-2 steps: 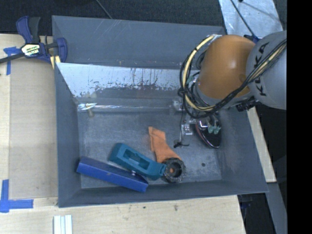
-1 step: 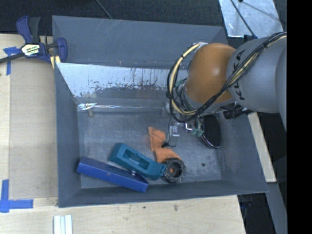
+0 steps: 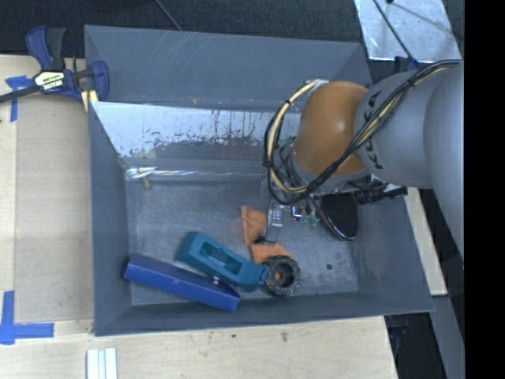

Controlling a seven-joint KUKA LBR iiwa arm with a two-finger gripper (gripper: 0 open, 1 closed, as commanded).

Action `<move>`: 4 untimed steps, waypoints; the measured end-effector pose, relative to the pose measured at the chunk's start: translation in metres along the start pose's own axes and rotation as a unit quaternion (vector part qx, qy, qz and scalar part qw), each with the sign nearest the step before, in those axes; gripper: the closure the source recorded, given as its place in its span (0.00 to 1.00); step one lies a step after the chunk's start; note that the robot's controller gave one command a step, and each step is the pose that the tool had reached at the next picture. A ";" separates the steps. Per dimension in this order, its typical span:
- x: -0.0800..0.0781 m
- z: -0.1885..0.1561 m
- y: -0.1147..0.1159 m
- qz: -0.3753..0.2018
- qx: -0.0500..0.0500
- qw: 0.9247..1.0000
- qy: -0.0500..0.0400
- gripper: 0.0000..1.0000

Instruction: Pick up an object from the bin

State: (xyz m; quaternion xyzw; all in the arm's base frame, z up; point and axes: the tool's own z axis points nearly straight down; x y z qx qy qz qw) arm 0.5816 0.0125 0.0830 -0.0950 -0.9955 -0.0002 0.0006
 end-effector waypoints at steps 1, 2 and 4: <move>0.013 -0.048 0.004 0.072 -0.001 0.997 -0.003 0.00; 0.030 0.015 0.001 0.052 0.000 0.999 -0.001 0.00; 0.019 0.012 -0.001 0.190 -0.001 0.982 -0.004 1.00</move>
Offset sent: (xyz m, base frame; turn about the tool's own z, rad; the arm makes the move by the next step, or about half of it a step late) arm -0.0298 0.0076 -0.0130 0.1046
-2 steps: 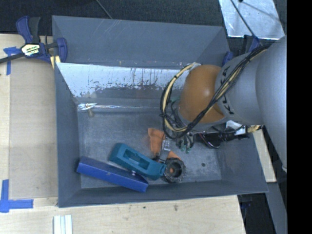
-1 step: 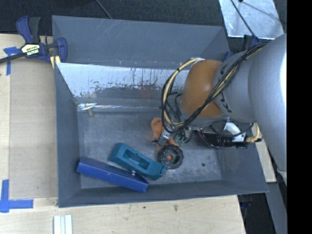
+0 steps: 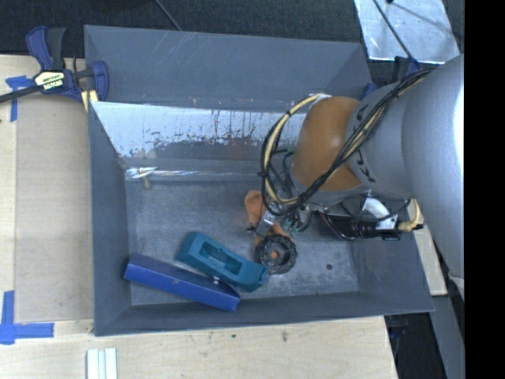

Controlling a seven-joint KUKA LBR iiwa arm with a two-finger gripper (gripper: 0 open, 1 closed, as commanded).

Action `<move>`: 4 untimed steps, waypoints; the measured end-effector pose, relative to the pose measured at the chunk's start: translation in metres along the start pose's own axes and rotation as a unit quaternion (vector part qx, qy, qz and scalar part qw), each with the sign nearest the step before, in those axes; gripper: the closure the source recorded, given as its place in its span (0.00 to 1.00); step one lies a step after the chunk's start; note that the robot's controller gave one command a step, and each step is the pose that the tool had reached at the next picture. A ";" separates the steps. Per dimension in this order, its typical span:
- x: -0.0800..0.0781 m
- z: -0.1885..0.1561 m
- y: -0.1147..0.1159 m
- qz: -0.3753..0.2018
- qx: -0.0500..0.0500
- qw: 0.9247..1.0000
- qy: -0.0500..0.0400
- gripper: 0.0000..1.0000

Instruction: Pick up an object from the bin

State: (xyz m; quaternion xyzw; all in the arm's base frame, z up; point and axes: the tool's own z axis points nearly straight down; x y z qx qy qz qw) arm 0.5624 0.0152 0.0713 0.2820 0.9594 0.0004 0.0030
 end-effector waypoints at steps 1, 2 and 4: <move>0.001 -0.004 -0.001 0.000 0.001 1.000 0.002 1.00; 0.002 -0.020 -0.001 0.000 0.002 1.000 0.004 1.00; 0.001 -0.043 -0.001 0.000 0.001 1.000 0.002 1.00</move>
Offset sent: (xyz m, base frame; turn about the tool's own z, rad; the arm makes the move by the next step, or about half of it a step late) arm 0.0000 0.0000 0.0161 0.0000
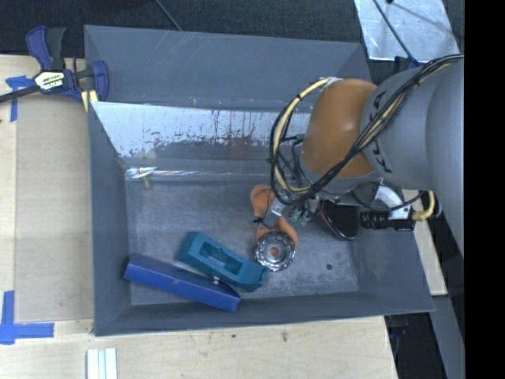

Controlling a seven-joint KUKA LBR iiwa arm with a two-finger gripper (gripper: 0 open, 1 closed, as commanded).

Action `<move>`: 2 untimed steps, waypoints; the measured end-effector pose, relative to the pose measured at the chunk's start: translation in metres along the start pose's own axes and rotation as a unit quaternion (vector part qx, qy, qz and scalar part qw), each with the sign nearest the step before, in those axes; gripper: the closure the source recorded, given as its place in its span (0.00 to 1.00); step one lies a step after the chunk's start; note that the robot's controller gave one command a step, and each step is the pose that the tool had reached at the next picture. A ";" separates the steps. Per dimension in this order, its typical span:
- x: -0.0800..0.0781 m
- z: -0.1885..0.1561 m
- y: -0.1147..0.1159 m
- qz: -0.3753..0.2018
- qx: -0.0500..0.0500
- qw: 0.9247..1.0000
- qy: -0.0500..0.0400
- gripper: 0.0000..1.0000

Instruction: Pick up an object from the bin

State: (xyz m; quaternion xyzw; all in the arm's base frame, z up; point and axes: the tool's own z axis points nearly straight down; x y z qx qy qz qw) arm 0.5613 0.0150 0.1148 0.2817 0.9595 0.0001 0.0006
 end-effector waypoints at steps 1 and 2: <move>0.000 -0.013 0.000 0.000 0.000 1.000 0.001 1.00; 0.000 -0.024 0.000 -0.001 0.000 1.000 -0.001 1.00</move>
Offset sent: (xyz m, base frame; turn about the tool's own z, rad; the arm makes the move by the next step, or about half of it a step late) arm 0.0002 -0.0001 0.0414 0.0000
